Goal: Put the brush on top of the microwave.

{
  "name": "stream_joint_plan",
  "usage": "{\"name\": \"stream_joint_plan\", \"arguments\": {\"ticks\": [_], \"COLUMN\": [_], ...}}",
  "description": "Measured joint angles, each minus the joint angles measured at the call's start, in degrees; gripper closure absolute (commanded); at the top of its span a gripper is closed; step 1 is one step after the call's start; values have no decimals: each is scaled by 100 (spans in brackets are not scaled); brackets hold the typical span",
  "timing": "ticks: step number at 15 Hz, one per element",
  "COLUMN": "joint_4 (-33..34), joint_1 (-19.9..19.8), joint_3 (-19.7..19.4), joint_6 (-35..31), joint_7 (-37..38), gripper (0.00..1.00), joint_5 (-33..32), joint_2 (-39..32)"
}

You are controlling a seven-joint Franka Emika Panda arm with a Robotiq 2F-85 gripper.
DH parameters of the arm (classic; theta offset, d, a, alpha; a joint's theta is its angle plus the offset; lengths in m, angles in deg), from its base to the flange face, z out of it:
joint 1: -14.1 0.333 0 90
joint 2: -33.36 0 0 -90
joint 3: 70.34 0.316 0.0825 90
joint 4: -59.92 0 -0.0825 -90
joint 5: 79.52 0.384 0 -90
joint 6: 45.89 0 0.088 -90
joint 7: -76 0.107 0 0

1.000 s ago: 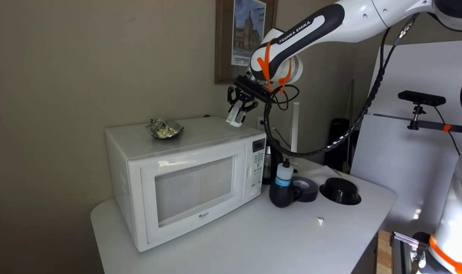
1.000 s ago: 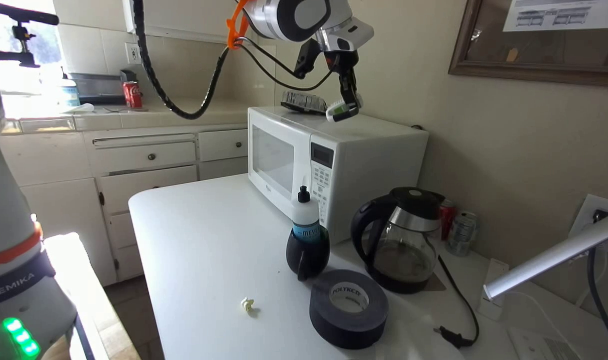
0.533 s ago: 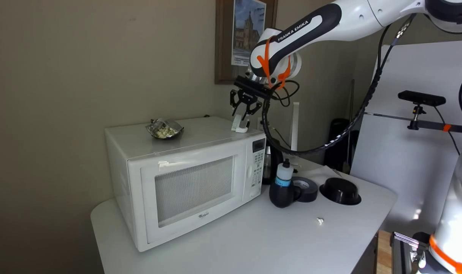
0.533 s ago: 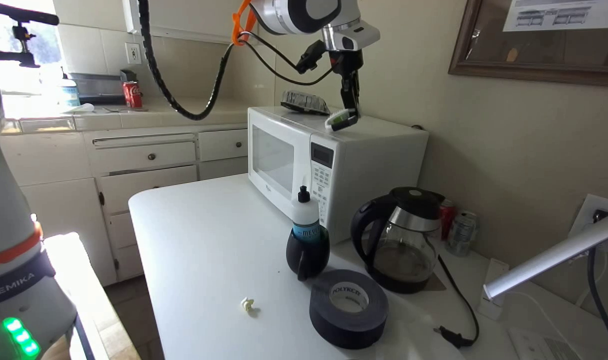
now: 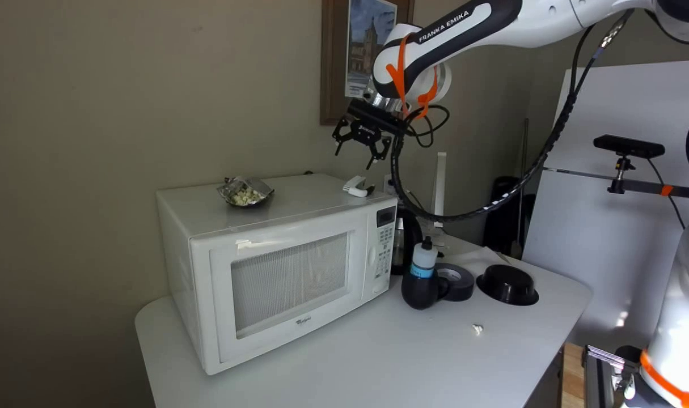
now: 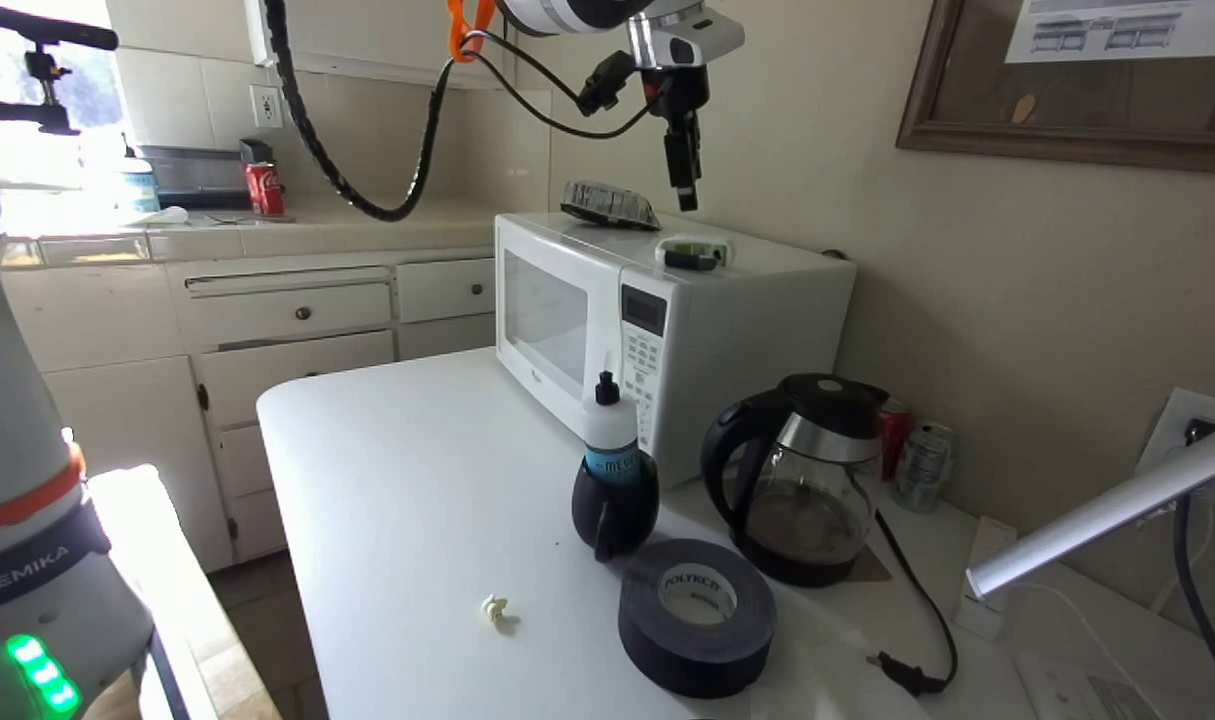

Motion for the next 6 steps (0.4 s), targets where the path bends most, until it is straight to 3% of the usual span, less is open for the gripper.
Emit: {"name": "stream_joint_plan", "arguments": {"ticks": [6], "joint_4": [-1464], "joint_1": [80], "joint_3": [85], "joint_6": [1098], "joint_7": [-1554], "gripper": [0], "joint_5": [-88], "joint_2": [1548]}}
